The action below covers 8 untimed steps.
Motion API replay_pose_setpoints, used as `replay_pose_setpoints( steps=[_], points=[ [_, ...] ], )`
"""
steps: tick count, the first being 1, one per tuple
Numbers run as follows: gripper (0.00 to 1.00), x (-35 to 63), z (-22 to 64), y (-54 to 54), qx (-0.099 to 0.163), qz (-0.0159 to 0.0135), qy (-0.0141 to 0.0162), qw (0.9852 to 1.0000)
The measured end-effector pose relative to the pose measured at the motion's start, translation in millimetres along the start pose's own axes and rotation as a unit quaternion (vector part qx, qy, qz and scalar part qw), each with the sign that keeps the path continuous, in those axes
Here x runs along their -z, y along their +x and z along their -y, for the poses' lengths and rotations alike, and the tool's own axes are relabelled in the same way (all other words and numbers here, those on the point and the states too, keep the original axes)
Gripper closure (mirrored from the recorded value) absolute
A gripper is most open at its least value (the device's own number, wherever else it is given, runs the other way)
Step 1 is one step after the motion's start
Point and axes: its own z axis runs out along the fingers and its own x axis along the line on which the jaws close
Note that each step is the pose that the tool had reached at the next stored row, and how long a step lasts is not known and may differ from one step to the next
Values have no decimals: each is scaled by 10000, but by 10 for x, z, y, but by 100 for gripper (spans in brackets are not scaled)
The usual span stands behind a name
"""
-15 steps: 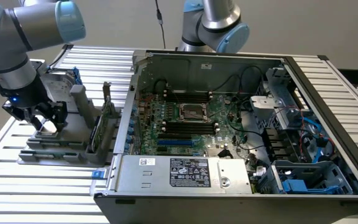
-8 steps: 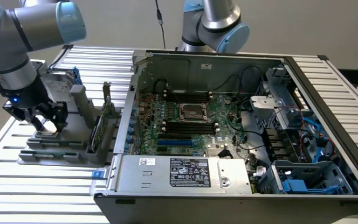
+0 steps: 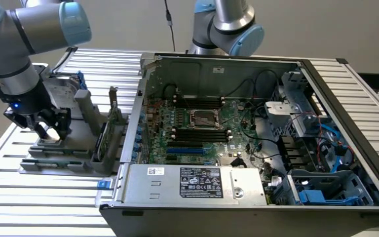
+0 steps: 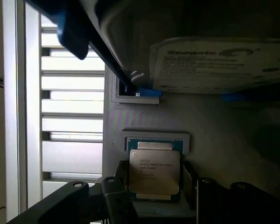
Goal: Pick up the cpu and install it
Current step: 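Pick up the cpu and move it towards the insertion slot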
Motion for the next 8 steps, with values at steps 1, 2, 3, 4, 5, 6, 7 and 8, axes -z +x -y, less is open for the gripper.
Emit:
replay_pose_setpoints(
  steps=[1,2,3,4,5,6,7,8],
  points=[
    [45,0,0,-1,0,1,0,10000],
    [45,-1,0,-1,0,1,0,10000],
    [45,-1,0,-1,0,1,0,10000],
    [45,-1,0,-1,0,1,0,10000],
    [45,-1,0,-1,0,1,0,10000],
    [45,0,0,-1,0,1,-1,10000],
    [45,0,0,-1,0,2,-2,10000],
    [45,3,-1,-1,0,2,-3,10000]
  ],
)
